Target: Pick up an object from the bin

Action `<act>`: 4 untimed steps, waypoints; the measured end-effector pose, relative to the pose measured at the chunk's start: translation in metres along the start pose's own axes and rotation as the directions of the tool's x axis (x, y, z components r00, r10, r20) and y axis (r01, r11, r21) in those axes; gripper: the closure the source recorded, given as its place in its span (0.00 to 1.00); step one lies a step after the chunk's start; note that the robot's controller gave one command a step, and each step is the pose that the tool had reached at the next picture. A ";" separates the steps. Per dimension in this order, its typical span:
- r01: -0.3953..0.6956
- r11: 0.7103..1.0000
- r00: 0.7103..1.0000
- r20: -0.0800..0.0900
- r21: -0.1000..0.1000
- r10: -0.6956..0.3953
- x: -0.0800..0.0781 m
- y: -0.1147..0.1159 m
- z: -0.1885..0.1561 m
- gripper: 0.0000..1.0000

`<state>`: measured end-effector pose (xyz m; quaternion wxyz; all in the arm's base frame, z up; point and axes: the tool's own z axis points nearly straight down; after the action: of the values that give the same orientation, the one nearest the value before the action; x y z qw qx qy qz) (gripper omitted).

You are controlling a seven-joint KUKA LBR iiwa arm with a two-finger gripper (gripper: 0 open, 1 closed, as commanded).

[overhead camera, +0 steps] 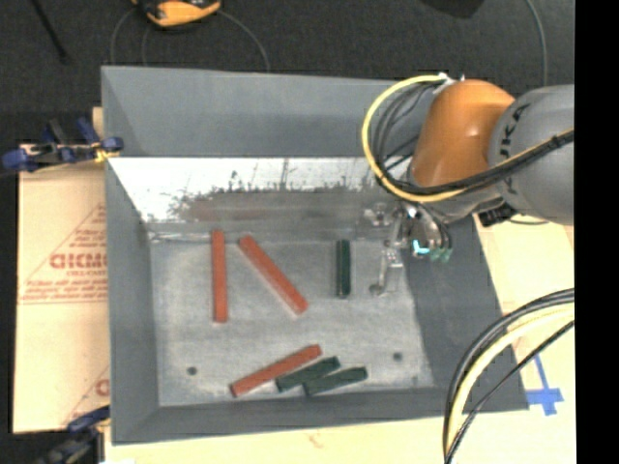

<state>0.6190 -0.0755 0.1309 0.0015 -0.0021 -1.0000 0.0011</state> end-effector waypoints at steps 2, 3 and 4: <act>0.061 0.998 0.998 0.011 0.003 -0.061 0.006 0.040 0.022 0.00; 0.093 0.996 0.996 0.010 0.002 -0.093 0.006 -0.050 0.059 1.00; 0.093 0.996 0.996 0.010 0.003 -0.093 0.006 -0.050 0.059 0.00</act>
Offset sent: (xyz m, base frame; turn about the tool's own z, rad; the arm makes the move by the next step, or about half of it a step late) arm -0.0184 0.1020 -0.0598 -0.1432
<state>0.6130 -0.1259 0.0718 -0.0035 0.0446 -0.9990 0.0023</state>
